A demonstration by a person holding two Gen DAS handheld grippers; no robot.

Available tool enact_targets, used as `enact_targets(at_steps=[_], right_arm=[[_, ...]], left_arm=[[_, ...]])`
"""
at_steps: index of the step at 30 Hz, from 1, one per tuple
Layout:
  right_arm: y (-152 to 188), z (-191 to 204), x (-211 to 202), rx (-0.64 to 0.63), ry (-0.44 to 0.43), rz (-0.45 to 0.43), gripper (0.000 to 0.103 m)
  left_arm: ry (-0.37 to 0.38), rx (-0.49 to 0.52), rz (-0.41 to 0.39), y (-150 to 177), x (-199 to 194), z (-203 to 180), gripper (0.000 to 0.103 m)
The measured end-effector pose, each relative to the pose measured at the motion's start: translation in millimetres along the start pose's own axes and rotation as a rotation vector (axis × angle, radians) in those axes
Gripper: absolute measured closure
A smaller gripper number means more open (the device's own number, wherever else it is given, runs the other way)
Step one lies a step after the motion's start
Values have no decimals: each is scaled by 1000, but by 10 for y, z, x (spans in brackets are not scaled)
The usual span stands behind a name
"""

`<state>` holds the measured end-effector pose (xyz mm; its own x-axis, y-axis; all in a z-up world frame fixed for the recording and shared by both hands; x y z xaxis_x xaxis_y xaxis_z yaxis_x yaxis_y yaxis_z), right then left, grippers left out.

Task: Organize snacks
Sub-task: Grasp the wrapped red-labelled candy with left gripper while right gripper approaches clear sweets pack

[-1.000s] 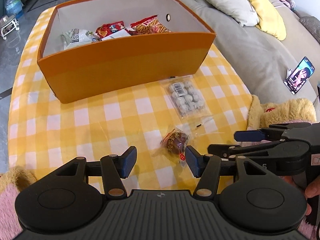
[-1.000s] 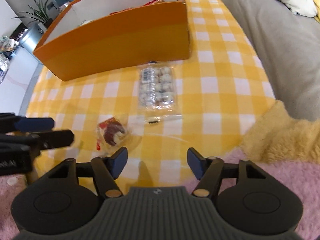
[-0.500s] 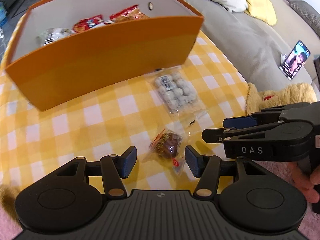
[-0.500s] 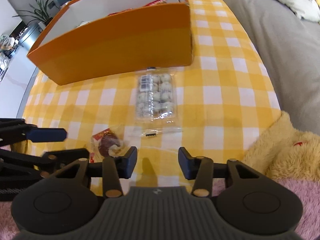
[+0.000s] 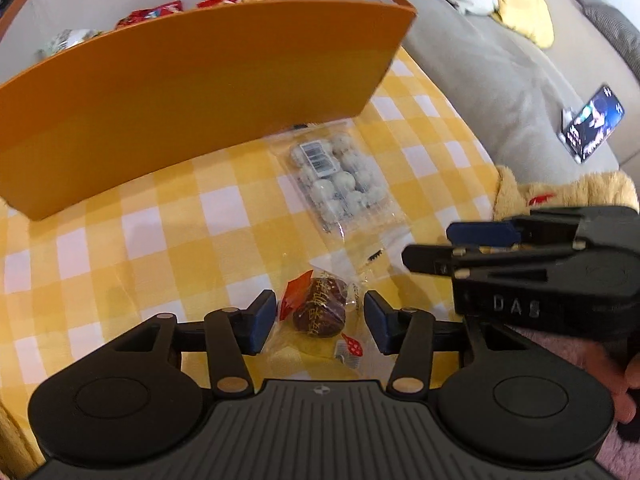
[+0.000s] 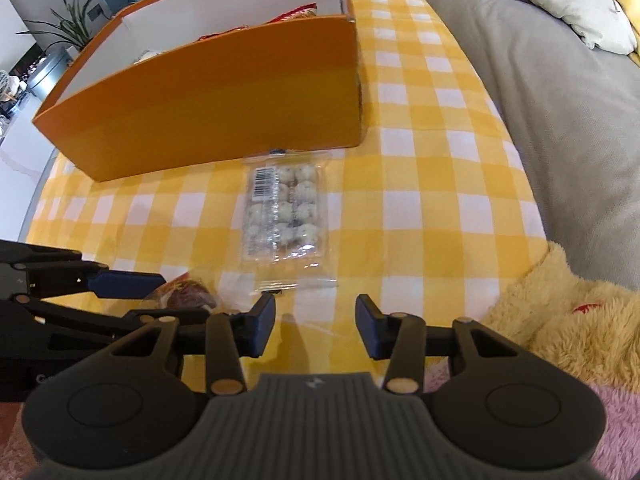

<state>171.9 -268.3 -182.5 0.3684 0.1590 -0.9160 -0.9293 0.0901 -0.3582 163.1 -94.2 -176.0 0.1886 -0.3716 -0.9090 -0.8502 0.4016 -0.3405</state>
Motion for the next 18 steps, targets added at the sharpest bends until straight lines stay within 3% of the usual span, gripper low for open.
enact_targets(at_steps=[8, 11, 13, 18], right_arm=[[-56, -100, -4, 57, -29, -22, 58], [-86, -25, -5, 17, -38, -42, 53], [-109, 21, -2, -7, -44, -54, 52], [-121, 83, 18, -36, -57, -65, 51]], left_arm=[[-14, 59, 46, 1, 39, -78, 47], [-38, 106, 120, 56, 121, -166, 49], [-48, 121, 105, 81, 133, -210, 51], [-62, 30, 63, 25, 102, -84, 57]])
Point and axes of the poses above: each gripper's, at about its wrist camera, not at the fingertips, and x roughly the way its jaws point, z to its left, y to its underside, the point moved 6 cm from there along x, roughly the way its jaws point
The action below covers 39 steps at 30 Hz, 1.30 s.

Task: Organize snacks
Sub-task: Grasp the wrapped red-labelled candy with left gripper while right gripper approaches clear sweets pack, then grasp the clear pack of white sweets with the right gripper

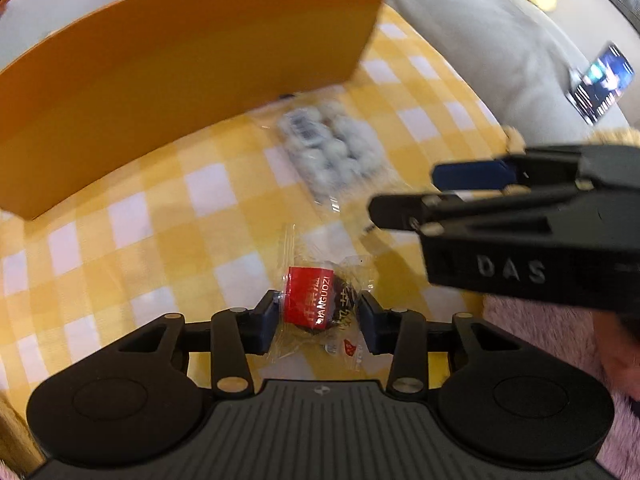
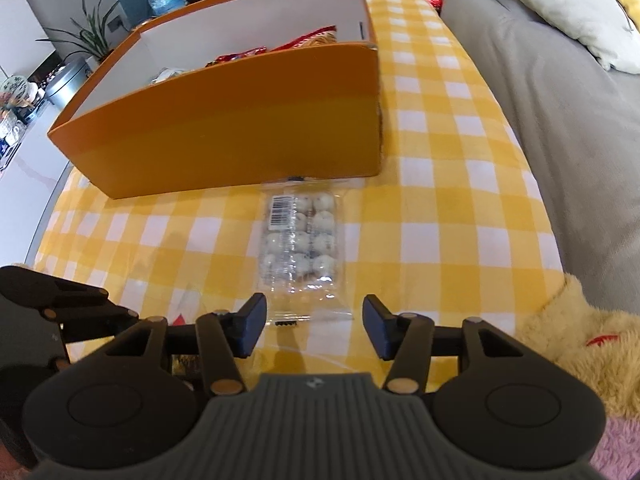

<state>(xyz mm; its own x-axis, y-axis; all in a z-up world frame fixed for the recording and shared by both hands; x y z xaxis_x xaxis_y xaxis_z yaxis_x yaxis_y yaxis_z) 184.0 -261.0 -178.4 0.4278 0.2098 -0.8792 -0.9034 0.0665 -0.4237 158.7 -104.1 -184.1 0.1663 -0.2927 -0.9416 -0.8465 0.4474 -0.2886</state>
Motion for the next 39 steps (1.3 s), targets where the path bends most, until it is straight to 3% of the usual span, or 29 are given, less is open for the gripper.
enact_targets(at_steps=[4, 9, 15, 23, 32, 39], right_arm=[[-29, 46, 26, -33, 8, -11, 38], [-141, 70, 95, -54, 18, -34, 31], [-222, 115, 271, -85, 31, -28, 27], [-232, 143, 464, -103, 51, -10, 25], [-221, 192, 483, -137, 62, -21, 26], [-210, 213, 444, -156, 78, -32, 47]], left_arm=[[-38, -86, -43, -50, -88, 223, 58], [-84, -188, -95, -102, -228, 541, 58], [-131, -275, -130, -162, -344, 863, 58], [-133, -306, -114, -159, -324, 966, 58], [-117, -303, -95, -177, -233, 929, 58], [-111, -316, -102, -148, -273, 954, 58]])
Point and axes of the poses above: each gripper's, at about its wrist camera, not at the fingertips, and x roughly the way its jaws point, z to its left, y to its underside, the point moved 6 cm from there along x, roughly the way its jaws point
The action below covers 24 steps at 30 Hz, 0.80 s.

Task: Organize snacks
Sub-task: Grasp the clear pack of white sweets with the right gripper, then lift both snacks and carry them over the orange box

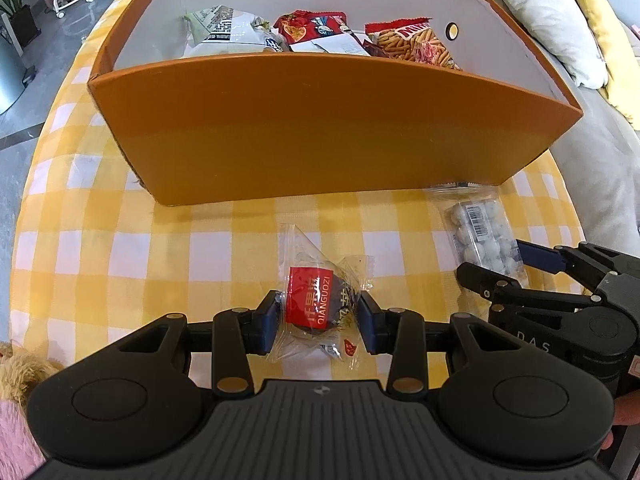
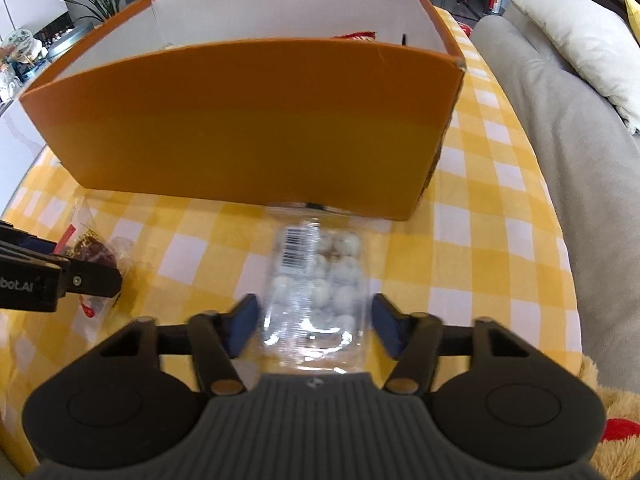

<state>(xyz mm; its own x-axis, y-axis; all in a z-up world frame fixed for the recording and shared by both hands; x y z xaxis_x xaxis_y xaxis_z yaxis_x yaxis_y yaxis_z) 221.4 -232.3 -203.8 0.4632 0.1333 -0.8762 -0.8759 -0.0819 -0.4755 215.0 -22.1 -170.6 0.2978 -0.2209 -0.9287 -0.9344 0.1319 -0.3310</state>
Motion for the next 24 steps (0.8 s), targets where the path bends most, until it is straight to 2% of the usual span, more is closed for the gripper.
enact_targets(at_steps=[12, 24], right_arm=[[84, 60, -148, -16, -18, 41, 52], [68, 196, -674, -30, -62, 12, 52]], left_arm=[[16, 0, -36, 36, -241, -55, 58], [62, 66, -126, 34, -678, -256, 58]])
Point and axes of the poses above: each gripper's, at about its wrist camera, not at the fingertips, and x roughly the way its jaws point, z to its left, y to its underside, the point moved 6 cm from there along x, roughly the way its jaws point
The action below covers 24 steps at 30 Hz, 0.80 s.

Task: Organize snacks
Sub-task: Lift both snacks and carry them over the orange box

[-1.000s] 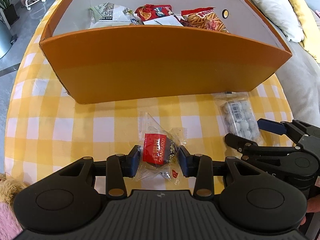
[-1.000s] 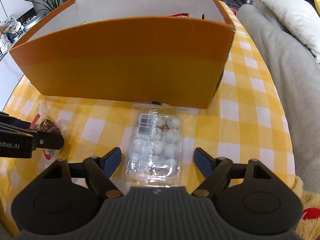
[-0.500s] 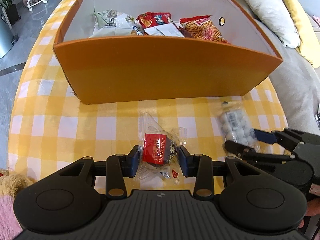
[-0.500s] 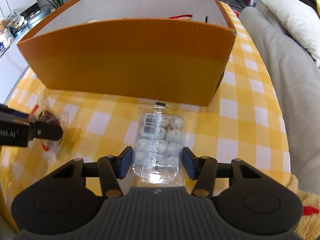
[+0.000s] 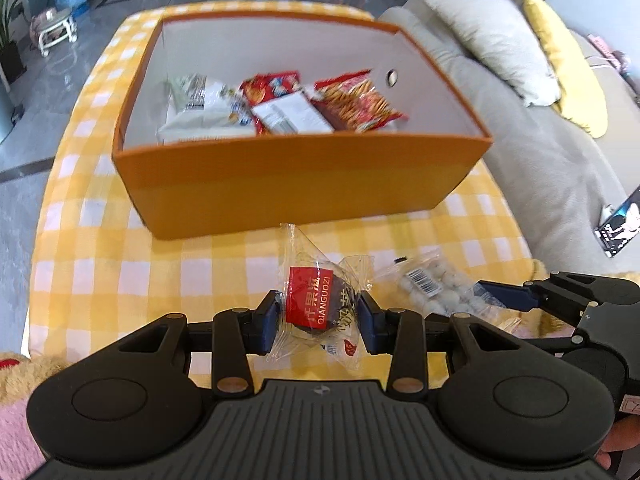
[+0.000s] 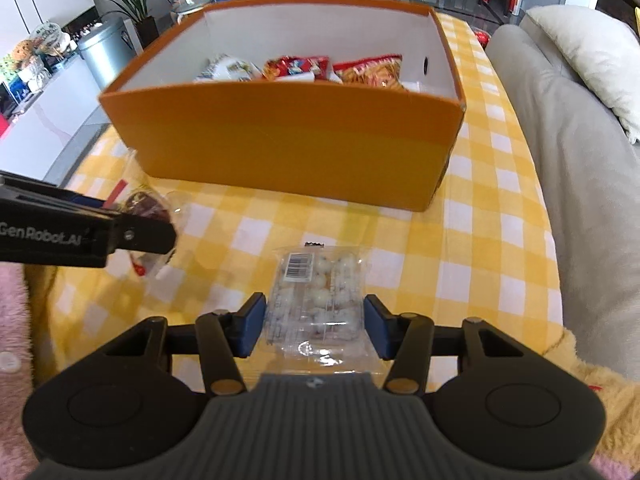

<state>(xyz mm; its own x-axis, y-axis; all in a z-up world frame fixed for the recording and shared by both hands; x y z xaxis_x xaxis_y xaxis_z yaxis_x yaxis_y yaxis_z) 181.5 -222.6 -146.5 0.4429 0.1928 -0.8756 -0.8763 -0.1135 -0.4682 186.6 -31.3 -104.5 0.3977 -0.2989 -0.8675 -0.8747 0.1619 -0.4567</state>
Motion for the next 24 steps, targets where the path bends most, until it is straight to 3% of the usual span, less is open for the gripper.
enact_targets(at_steps=[12, 24], right_arm=[[-143, -14, -596, 21, -28, -98, 52], [-799, -3, -1066, -65, -21, -253, 52]], left_arm=[[7, 44, -123, -239, -441, -137, 58], [10, 108, -241, -818, -759, -219, 58]])
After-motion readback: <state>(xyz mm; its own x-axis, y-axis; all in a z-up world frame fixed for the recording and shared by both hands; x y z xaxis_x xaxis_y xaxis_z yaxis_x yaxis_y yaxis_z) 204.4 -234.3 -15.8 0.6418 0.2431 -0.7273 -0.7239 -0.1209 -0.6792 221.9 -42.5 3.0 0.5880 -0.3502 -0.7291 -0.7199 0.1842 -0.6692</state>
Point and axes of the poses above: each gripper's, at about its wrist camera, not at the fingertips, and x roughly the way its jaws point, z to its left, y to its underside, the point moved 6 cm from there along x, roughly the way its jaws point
